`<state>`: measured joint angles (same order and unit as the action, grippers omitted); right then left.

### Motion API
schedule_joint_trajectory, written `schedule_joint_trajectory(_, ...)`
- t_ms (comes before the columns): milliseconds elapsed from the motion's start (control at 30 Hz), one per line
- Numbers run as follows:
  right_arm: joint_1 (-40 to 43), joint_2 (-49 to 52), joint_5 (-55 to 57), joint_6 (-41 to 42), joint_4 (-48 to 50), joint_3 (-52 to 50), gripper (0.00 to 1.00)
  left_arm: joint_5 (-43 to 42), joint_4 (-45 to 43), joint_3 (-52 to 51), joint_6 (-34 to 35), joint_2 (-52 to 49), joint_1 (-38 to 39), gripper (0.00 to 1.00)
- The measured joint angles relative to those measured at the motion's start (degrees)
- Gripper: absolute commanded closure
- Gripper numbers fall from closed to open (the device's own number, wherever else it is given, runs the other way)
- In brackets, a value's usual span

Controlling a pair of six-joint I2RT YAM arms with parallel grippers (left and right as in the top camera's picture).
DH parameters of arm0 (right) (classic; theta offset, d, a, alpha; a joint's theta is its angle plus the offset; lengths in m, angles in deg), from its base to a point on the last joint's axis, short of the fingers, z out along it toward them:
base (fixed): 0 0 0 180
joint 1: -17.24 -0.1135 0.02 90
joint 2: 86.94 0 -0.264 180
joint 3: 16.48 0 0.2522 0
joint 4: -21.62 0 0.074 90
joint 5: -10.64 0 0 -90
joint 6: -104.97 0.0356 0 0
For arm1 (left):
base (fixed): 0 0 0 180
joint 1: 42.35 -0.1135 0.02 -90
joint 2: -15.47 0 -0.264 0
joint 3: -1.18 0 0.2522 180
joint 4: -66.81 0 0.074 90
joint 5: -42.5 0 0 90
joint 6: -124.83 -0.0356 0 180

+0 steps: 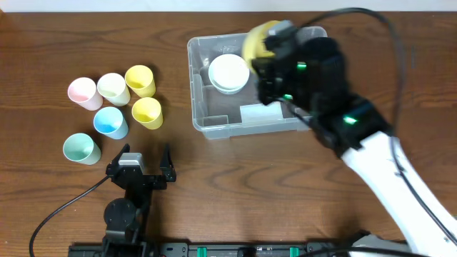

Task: Pack container
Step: 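Carry the yellow bowl into the container and stack it on white bowls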

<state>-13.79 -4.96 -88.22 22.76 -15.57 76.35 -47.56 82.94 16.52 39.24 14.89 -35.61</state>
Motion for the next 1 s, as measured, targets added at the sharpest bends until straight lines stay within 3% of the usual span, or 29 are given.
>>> schedule_joint_trajectory(433,-2.54,20.06,2.49,-0.85,16.83,0.0,0.99,0.0,0.0,0.0,-0.02,0.0,0.0,0.02)
schedule_joint_trajectory(1000,-2.54,27.78,2.71,-0.83,19.23,0.0,0.99,0.0,0.0,0.0,0.0,0.0,0.0,0.02)
